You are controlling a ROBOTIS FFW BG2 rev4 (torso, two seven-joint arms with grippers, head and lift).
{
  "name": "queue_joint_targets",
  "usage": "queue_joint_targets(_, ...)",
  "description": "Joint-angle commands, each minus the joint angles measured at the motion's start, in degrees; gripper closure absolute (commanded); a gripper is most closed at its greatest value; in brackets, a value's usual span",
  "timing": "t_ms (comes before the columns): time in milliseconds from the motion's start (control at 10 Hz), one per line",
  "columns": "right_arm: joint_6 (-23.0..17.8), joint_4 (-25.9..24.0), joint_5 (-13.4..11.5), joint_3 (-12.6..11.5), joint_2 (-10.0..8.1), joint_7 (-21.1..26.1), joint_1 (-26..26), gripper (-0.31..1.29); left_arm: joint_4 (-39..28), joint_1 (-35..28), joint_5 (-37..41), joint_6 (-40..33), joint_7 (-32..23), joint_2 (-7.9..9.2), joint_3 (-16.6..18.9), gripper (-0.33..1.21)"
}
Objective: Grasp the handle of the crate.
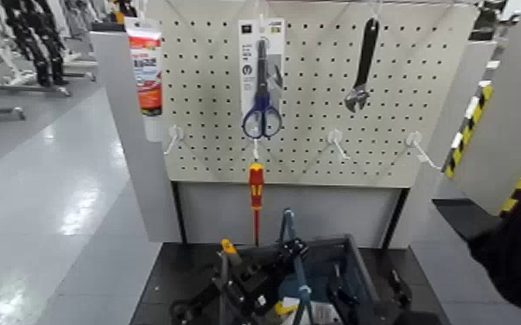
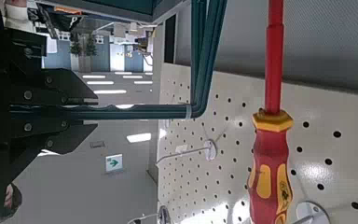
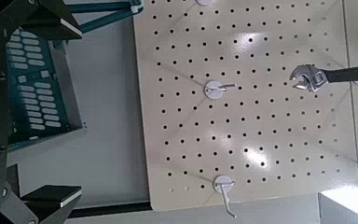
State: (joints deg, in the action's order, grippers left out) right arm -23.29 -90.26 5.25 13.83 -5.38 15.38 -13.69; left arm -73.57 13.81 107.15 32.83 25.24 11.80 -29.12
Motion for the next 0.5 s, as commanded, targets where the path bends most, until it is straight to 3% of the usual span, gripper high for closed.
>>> queue_joint_targets(100,0.08,0.00,-0.07,0.05,0.02,0.00,-0.02,0.13,-3.86,-3.71,1.30,0.48,-2.83,0.76,1.44,1.16)
queue_joint_targets(500,0.17,0.00,-0.07,-0.03,0.10,0.00,-0.11,0.13,-10.10,-6.17,2.71,0.92,-5.81,1.82,1.44,1.16)
